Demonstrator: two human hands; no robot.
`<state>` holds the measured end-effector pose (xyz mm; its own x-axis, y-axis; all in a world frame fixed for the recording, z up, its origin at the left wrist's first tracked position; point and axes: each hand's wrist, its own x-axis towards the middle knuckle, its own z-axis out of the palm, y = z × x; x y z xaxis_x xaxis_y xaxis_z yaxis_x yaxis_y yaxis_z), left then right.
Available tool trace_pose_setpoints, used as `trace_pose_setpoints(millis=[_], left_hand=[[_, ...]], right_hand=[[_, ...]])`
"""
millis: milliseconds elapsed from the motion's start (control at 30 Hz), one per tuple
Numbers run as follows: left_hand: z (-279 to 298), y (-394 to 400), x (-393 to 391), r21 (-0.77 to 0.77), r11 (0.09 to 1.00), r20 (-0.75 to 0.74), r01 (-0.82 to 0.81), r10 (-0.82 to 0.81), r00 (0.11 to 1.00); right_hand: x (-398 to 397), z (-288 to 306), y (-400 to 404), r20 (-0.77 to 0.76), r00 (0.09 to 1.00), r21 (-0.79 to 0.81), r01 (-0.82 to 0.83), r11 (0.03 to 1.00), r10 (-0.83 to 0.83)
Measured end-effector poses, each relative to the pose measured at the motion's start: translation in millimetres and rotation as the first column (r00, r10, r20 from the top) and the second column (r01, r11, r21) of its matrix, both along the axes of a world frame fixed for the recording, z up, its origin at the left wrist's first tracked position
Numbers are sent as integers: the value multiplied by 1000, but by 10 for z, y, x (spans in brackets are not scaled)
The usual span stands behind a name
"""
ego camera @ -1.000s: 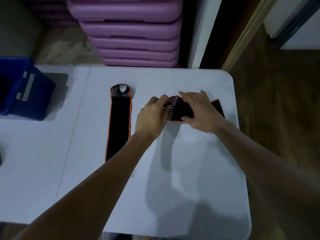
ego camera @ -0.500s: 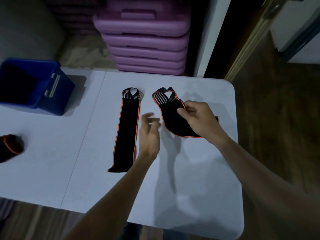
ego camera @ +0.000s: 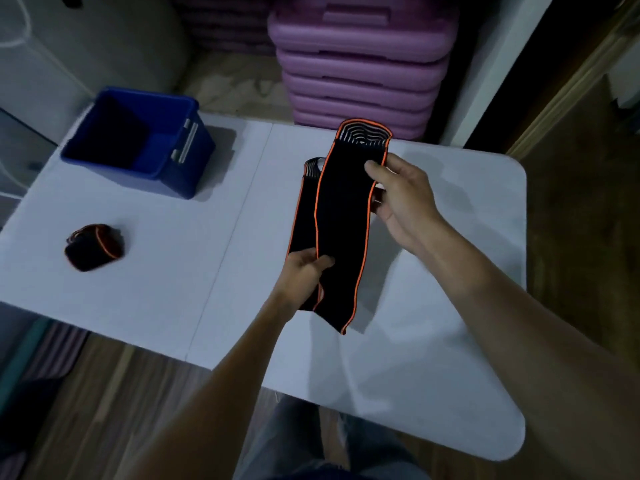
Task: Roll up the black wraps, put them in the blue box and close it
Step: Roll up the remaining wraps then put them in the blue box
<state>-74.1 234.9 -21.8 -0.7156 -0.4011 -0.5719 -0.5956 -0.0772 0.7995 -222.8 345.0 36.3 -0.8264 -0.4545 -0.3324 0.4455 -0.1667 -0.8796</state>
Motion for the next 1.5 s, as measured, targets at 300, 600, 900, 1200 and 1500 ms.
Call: trace_pose_setpoints(millis=[300, 600, 900, 1200, 1500], left_hand=[[-342, -626, 174, -283, 959, 231, 14, 54, 972], [-486, -911, 36, -441, 782, 428, 440, -247, 869], [-521, -1417, -1010, -481, 835, 122, 269, -241, 963], [-743, -1438, -1561, -498, 850, 28, 173, -184, 982], [-766, -1408, -1656, -603, 793, -17, 94, -130, 991]], right_hand=[[171, -505, -788, -6, 998, 273, -61, 960, 65], [39, -950, -992, 19, 1000, 501, -24, 865, 17], [-426, -1123, -1192, -35, 998, 655, -20, 756, 56], [-626, -1362, -1163, -284, 954, 801, 183, 570, 93], [-654, -1462, -1194, -526, 837, 690, 318, 651, 150]])
